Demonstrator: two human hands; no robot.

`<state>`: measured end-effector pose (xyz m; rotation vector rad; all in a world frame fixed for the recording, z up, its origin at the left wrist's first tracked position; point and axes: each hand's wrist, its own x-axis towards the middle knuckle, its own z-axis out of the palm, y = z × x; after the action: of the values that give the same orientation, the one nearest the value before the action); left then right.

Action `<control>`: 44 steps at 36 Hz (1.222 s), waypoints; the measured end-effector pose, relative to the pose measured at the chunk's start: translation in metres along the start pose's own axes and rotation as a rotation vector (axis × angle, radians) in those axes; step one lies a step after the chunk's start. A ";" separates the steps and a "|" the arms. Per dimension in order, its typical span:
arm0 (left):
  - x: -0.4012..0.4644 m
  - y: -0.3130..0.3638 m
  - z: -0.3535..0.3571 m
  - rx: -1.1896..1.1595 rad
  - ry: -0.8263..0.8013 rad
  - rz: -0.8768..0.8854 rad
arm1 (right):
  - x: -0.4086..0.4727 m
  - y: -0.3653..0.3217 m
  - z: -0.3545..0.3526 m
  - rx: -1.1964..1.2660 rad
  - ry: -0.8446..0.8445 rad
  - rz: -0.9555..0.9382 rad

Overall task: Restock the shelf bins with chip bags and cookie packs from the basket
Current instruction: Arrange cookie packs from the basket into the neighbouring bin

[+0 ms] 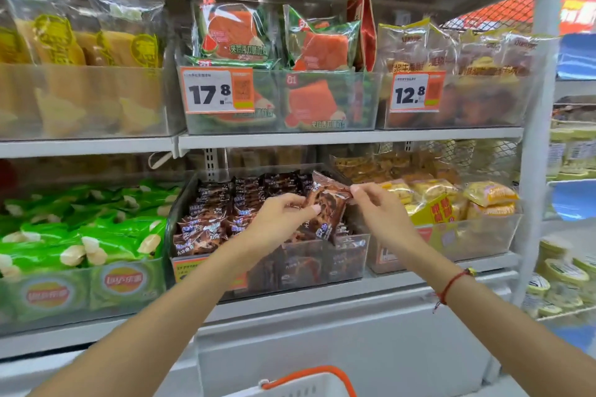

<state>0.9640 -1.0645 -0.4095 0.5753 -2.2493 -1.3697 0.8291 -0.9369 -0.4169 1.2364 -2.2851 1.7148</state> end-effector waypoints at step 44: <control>0.195 -0.019 0.036 0.878 0.085 -0.019 | 0.054 0.082 0.020 -0.788 0.055 -0.297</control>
<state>0.7874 -1.1555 -0.4112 0.8952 -2.7018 -0.2772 0.7511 -0.9772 -0.4656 1.2113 -2.2240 0.6227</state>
